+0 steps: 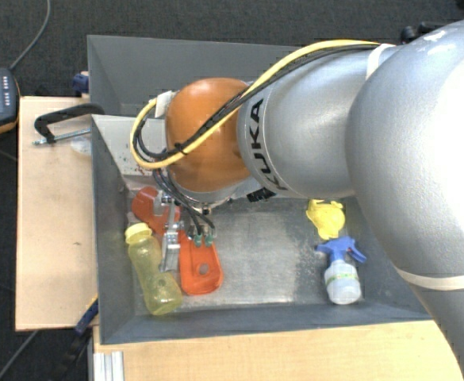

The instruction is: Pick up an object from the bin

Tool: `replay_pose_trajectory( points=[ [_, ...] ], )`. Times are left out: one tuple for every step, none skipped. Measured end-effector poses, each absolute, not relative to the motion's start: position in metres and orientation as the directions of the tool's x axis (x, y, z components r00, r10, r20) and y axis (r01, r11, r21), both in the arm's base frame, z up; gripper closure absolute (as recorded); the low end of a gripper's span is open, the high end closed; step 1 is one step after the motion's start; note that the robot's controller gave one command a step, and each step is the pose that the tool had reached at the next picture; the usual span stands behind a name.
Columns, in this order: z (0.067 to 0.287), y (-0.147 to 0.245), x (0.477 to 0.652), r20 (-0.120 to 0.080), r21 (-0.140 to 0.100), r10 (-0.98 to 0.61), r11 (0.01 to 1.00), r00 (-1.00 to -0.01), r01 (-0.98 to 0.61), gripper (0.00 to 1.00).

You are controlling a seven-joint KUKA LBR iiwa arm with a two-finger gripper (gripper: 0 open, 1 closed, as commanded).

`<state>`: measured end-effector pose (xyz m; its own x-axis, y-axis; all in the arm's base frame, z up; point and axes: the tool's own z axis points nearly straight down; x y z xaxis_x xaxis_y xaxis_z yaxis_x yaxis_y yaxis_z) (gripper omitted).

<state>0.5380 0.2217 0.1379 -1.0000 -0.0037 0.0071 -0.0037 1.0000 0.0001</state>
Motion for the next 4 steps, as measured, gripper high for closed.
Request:
replay_pose_trajectory(
  points=[
    [0.143,0.221,0.540,0.000,0.002,-0.001,1.000,-1.000,-0.001,0.00],
    [0.128,0.185,0.533,-0.001,0.005,-0.125,0.992,-0.992,-0.125,0.00],
    [0.083,0.154,0.526,-0.003,0.000,-0.243,0.970,-0.970,-0.243,0.00],
    [0.088,0.137,0.536,-0.009,0.005,-0.472,0.881,-0.881,-0.472,1.00]
  ],
)
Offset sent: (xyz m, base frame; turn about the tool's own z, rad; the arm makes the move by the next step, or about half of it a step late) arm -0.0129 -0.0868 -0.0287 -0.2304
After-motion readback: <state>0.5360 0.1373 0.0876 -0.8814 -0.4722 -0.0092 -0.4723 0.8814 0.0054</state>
